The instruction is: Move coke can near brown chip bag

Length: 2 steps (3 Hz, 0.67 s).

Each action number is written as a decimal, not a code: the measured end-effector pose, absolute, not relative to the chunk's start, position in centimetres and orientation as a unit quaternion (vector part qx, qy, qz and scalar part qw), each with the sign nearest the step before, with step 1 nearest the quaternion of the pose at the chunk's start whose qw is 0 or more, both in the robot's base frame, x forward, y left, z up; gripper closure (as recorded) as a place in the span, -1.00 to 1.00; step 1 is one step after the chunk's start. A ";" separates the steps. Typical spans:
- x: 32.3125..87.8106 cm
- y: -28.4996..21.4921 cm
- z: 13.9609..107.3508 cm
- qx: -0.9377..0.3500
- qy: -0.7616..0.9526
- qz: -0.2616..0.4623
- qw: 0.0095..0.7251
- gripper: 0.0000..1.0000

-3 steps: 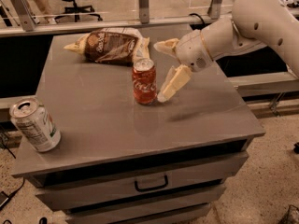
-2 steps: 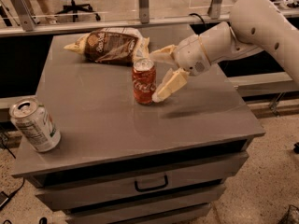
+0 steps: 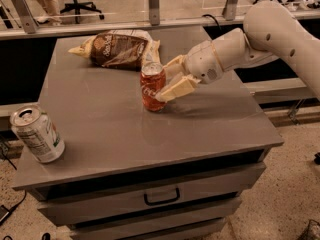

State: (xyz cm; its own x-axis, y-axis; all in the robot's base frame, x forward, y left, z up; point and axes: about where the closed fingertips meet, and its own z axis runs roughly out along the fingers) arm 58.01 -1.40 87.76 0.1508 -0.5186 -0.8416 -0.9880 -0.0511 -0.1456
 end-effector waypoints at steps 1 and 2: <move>58.8 -0.5 88.4 -0.651 0.565 0.322 0.391 -0.14; 59.3 -0.1 88.8 -0.648 0.561 0.329 0.397 -0.26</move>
Offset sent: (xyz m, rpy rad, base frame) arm 0.0205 0.0120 0.0164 0.0870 0.0027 0.0102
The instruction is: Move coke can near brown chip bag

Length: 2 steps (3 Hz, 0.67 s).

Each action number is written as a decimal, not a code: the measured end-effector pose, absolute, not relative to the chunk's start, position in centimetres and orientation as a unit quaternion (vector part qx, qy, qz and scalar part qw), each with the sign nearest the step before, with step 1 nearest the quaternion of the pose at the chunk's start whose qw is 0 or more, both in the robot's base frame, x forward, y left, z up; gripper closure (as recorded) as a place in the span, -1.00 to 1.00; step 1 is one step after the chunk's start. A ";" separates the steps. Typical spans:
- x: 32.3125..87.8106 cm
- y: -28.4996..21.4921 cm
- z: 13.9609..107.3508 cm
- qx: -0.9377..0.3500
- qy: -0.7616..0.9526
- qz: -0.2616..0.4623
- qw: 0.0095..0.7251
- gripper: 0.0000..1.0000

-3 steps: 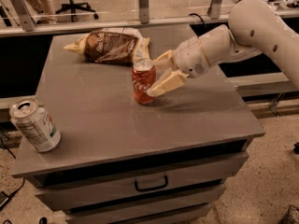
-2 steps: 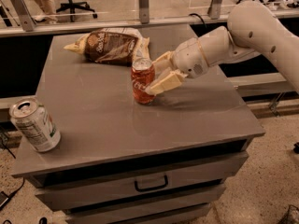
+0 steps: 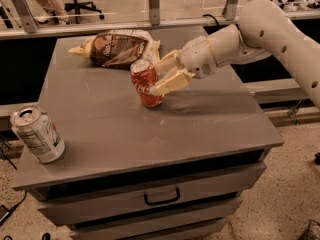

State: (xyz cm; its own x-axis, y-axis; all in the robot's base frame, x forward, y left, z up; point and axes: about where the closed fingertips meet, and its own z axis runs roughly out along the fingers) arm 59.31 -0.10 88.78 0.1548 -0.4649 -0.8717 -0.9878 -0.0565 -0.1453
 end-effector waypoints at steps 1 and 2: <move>59.7 -0.1 88.6 -0.644 0.561 0.334 0.398 -0.52; 59.8 -0.3 88.1 -0.641 0.567 0.335 0.395 -0.50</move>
Offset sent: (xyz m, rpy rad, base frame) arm 0.0094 -0.0144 -0.0176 -0.0070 0.0448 -0.0385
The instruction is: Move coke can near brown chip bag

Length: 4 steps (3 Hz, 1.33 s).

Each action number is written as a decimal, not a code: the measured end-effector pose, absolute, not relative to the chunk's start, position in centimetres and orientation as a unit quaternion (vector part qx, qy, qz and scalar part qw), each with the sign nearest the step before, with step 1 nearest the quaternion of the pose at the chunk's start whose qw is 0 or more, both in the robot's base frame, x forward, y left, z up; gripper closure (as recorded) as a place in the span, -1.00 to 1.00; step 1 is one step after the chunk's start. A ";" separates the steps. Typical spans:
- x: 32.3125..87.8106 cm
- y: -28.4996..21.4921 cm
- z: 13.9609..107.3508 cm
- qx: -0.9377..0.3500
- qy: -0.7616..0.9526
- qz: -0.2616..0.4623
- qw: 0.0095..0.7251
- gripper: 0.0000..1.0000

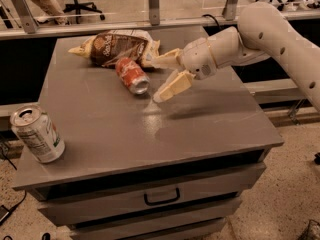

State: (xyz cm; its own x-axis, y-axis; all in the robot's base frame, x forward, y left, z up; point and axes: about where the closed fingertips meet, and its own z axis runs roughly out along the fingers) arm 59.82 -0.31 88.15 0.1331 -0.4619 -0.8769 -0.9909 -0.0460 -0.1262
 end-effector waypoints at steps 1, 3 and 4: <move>60.0 -0.9 87.3 -0.635 0.577 0.335 0.389 -0.48; 60.3 -0.9 87.1 -0.633 0.581 0.336 0.387 -0.85; 60.2 -0.8 87.0 -0.633 0.580 0.337 0.386 -1.00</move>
Offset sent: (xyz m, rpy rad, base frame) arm 0.0120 -0.0230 -0.0125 -0.0218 0.0340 -0.0634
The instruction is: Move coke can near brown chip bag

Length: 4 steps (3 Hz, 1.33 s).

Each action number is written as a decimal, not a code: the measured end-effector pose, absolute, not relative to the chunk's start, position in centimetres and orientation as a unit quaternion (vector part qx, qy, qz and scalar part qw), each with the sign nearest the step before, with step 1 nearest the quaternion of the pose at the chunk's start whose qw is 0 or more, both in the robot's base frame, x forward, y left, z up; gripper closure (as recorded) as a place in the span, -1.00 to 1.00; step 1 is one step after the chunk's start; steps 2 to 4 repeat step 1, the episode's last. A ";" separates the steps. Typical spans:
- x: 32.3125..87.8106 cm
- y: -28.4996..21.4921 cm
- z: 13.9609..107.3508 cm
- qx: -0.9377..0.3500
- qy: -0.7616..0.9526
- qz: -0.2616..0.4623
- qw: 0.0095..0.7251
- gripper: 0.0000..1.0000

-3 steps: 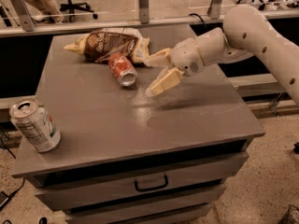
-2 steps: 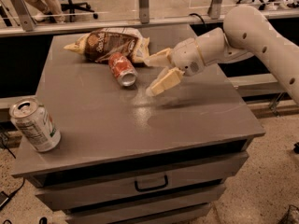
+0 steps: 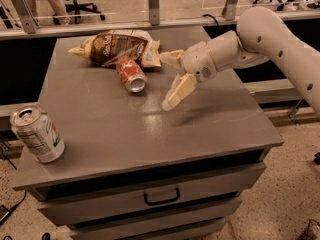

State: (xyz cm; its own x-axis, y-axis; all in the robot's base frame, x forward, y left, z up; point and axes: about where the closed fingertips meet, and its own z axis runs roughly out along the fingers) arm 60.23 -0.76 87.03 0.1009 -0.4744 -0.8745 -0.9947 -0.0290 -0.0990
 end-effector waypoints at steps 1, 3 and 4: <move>60.2 -0.7 87.0 -0.633 0.580 0.337 0.386 -1.00; 60.2 -0.7 87.0 -0.633 0.580 0.337 0.386 -1.00; 60.2 -0.7 87.0 -0.633 0.580 0.337 0.386 -1.00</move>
Offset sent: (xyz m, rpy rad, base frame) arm 0.0000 0.0000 0.0000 0.0000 0.0000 0.0000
